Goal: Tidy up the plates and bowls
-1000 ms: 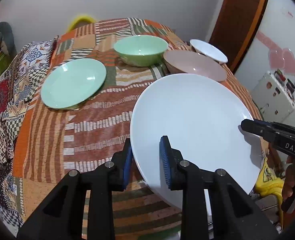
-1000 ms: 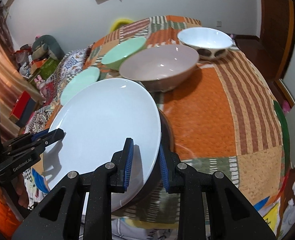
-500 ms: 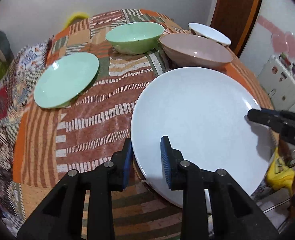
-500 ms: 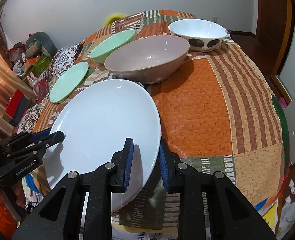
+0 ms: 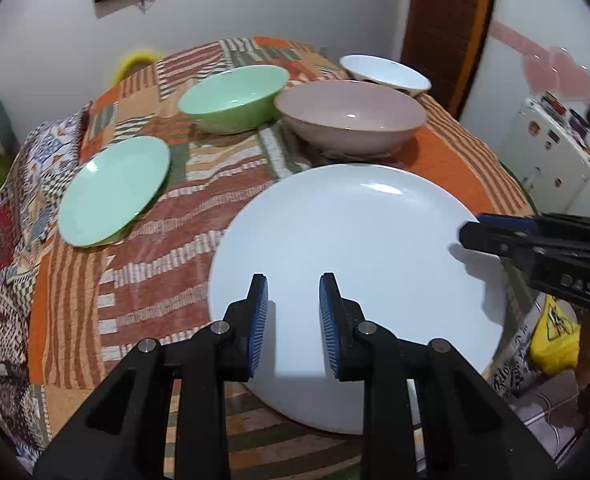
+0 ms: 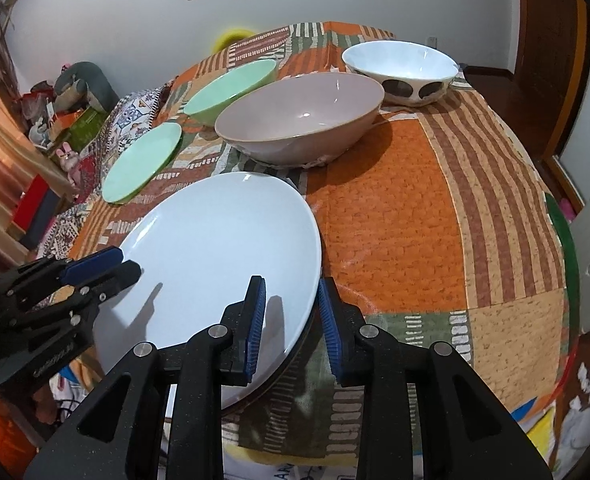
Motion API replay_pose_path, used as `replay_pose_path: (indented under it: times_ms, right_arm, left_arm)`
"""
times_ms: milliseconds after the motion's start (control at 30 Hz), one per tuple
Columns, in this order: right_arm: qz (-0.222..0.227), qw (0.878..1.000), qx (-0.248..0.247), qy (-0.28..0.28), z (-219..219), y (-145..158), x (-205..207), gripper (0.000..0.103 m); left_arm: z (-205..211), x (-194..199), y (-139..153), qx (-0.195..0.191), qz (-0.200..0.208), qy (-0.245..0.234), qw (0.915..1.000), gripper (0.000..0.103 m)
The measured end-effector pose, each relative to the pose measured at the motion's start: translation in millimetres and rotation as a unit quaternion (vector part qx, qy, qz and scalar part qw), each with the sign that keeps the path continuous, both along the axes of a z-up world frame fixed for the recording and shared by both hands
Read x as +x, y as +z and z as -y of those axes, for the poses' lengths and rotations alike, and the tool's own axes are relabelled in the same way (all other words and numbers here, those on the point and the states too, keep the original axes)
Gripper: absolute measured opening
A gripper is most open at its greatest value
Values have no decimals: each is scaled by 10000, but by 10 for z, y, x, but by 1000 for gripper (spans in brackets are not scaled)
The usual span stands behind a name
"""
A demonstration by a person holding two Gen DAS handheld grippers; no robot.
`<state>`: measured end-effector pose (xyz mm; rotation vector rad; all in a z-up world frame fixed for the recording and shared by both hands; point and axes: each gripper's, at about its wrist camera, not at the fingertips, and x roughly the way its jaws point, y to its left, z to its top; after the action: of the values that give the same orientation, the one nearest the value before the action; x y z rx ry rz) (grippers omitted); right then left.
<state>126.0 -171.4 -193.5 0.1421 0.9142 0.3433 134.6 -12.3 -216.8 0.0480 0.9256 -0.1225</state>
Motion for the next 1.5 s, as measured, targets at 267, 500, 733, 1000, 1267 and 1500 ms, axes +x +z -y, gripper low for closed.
replay_pose_path:
  times_ms: [267, 500, 733, 1000, 1267, 1500]
  right_arm:
    - [332, 9994, -95, -34, 0, 212, -73, 48]
    - [644, 9977, -106, 196, -143, 461, -64, 50]
    - [1202, 9912, -18, 562, -482, 765, 63, 66]
    - [1426, 9842, 11, 1050, -947, 898, 362, 66]
    - [1290, 9828, 30, 1324, -1331, 822, 744, 66]
    - [1072, 9813, -288, 1575, -1708, 668, 1109, 66]
  left_arm:
    - [-188, -43, 158, -64, 169, 330, 9993, 31]
    - [-371, -102, 344, -146, 426, 580, 9973, 52]
    - [-765, -137, 584, -229, 738, 991, 9921, 65]
    - [-1524, -111, 800, -295, 1040, 1698, 9795, 76]
    - [-2266, 79, 719, -403, 911, 2207, 9702, 77]
    - [-2758, 387, 412, -567, 632, 2370, 9678, 77]
